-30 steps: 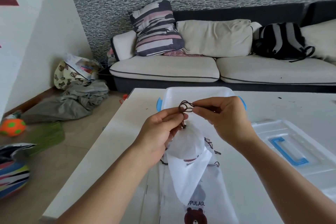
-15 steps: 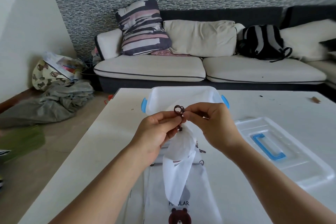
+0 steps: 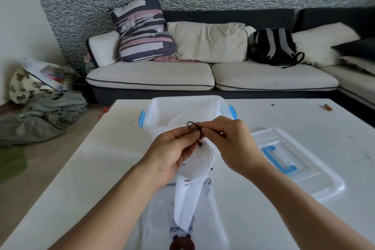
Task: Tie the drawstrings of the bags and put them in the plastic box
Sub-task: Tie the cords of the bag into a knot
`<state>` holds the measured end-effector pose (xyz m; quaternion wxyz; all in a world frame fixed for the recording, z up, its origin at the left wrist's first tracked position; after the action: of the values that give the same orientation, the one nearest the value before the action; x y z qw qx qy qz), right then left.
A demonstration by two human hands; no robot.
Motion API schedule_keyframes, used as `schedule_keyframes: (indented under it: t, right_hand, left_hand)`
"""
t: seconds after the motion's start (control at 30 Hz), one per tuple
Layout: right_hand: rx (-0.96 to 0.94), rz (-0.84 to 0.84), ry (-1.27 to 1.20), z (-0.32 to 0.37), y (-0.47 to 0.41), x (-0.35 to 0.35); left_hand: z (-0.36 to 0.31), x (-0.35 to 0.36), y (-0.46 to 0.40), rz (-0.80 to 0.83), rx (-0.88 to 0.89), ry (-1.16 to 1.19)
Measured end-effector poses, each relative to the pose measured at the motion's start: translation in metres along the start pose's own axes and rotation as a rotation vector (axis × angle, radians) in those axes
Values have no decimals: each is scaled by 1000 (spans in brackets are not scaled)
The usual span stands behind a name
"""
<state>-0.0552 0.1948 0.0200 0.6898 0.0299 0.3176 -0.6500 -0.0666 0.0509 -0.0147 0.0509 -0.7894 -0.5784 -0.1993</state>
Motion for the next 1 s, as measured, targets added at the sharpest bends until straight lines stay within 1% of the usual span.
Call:
schedule_keyframes:
  t: [0.07,0.17,0.27,0.43,0.57,0.73,0.9,1.0]
  right_hand:
    - [24,-12,-20,-3,2,-5]
    - [96,-94,-79,-7,6,-15]
    - [180,-167,-156,-13,10,-27]
    - [227,-126,-219,-15,14,-27]
    - [238,-136,-278,-17,14,-25]
    - [246,-84,-346,-17,15,-19]
    - [210,-96,-265,-20,15,-15]
    - [200,-102,-281,-21,16,-11]
  left_hand:
    - [0,3,0,-19,27,-15]
    - [0,9,-2,-41,76,-85]
    - [2,15,-5,-45,100,-77]
    - [4,18,-10,-74,112,-38]
    - [5,19,-12,-87,106,-25]
    - [10,20,-12,-116,70,67]
    - [11,20,-12,-101,65,119]
    - [9,20,-12,-94,74,125]
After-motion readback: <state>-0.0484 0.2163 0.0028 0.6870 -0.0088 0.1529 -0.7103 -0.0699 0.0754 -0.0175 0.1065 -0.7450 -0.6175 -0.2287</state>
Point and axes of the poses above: each hand's wrist, its own y-axis away from the middle knuckle, its own x-axis out of the palm, z = x × y, the point moved 6 cm from there along -y, towards the middle knuckle, and after that the axes turned 6 degrees about z, right-handed, at the moved point
